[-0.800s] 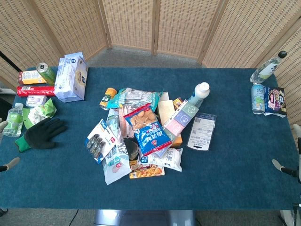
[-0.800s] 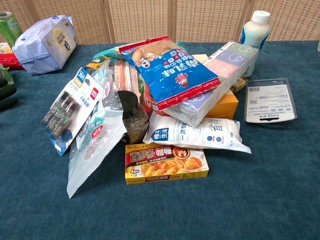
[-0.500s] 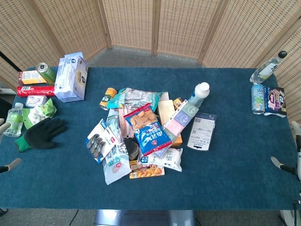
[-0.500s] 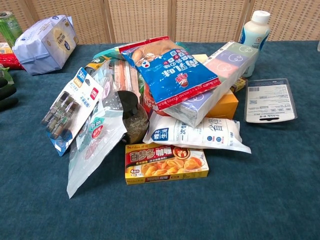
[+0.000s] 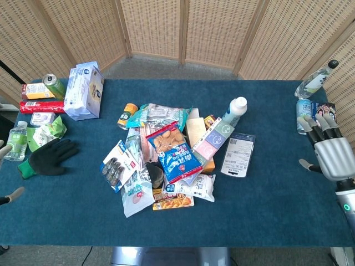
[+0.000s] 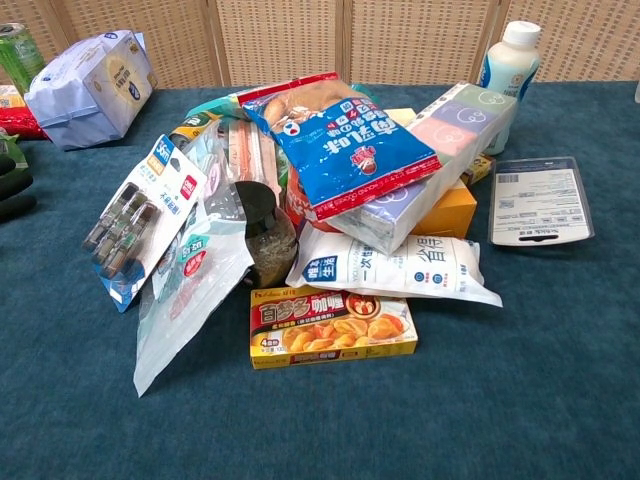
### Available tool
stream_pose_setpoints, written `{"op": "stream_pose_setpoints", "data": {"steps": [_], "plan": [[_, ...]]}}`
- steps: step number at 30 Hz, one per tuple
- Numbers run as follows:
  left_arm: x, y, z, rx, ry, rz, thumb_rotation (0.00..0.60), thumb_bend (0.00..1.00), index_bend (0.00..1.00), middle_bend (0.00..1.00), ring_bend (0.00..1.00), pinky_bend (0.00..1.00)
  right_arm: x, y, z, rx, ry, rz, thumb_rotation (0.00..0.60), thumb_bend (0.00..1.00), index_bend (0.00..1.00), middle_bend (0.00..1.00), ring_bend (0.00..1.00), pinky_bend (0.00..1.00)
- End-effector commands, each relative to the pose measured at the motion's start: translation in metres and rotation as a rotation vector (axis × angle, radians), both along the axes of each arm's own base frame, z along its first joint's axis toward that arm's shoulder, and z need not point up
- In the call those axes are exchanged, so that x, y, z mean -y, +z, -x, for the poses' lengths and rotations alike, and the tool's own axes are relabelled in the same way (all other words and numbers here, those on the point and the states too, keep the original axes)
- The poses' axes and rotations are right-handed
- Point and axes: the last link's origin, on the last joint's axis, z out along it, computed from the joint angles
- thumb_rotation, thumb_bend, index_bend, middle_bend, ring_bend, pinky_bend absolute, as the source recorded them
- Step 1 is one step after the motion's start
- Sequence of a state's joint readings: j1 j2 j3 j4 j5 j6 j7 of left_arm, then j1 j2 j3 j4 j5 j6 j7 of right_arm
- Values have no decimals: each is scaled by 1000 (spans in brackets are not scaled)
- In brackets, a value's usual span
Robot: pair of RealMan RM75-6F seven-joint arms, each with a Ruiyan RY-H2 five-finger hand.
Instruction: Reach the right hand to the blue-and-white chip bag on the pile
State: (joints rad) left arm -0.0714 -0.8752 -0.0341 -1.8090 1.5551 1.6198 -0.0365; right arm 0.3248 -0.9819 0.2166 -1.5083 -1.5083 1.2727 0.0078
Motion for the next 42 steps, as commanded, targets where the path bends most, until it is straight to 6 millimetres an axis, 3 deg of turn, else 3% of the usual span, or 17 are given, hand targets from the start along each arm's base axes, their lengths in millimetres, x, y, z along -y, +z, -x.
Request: {"op": "stream_pose_setpoints", "data": {"steps": [1, 9, 15, 20, 30, 42], "plan": [[-1, 0, 1, 4, 6, 2, 600, 0, 143, 0, 0, 0, 20, -15, -48, 269, -184, -159, 600, 0, 0, 0, 0, 0], [-3, 0, 3, 11, 11, 8, 600, 0, 143, 0, 0, 0, 35, -41, -90, 358, -219, -230, 600, 0, 0, 0, 0, 0], [-3, -1, 3, 12, 14, 10, 600, 0, 143, 0, 0, 0, 45, -48, -125, 408, -248, -244, 600, 0, 0, 0, 0, 0], [-4, -1, 3, 16, 13, 14, 600, 0, 143, 0, 0, 0, 40, -62, -153, 468, -279, -237, 600, 0, 0, 0, 0, 0], [-3, -3, 2, 16, 8, 19, 600, 0, 143, 0, 0, 0, 24, -111, -210, 497, -345, -300, 600, 0, 0, 0, 0, 0], [-4, -2, 3, 17, 10, 16, 600, 0, 144, 0, 0, 0, 13, -158, -244, 516, -365, -351, 600, 0, 0, 0, 0, 0]]}}
